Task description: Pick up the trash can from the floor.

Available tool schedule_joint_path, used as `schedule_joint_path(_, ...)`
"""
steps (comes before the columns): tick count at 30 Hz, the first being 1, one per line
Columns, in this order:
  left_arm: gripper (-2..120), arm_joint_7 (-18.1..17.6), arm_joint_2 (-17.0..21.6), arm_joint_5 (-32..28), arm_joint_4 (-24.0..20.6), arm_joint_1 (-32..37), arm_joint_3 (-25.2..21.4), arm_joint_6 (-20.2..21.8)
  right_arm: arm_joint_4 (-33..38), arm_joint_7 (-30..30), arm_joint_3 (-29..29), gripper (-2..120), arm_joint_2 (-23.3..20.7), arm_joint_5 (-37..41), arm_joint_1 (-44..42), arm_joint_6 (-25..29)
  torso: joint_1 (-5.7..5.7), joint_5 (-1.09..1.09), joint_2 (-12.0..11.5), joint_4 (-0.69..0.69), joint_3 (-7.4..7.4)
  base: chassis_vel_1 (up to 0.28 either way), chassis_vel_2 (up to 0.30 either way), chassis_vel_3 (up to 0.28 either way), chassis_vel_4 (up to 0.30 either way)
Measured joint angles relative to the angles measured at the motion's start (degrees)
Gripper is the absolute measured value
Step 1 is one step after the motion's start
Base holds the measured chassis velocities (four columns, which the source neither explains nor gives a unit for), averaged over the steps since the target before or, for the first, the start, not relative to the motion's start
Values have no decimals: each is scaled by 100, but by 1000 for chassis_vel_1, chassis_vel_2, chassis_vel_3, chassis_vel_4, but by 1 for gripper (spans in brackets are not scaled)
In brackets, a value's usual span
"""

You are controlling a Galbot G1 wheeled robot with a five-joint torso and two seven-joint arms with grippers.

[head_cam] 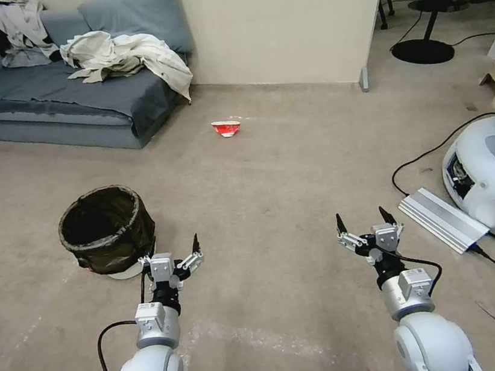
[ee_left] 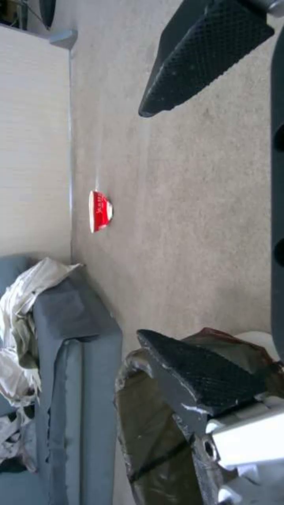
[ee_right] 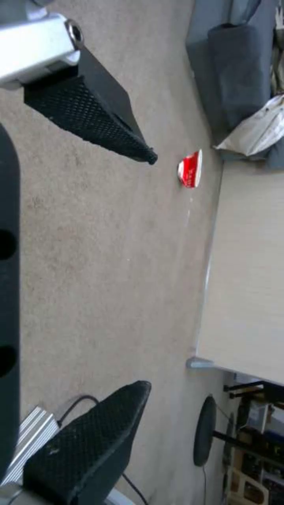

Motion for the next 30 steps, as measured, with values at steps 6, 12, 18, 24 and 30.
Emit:
schedule_joint_path(6,100,0,0,0,0,0,0,0,0,0,0,100,0,0,0,0,0,0,0,0,0,0,0,0,0)
schedule_joint_path(12,100,0,0,0,0,0,0,0,0,0,0,100,0,0,0,0,0,0,0,0,0,0,0,0,0)
schedule_joint_path(18,100,0,0,0,0,0,0,0,0,0,0,100,0,0,0,0,0,0,0,0,0,0,0,0,0)
schedule_joint_path(24,100,0,0,0,0,0,0,0,0,0,1,100,0,0,0,0,0,0,0,0,0,0,0,0,0)
schedule_joint_path(30,100,-2,0,1,-1,2,1,0,27,0,-1,100,9,-6,0,-1,0,0,0,0,0,0,0,0,0)
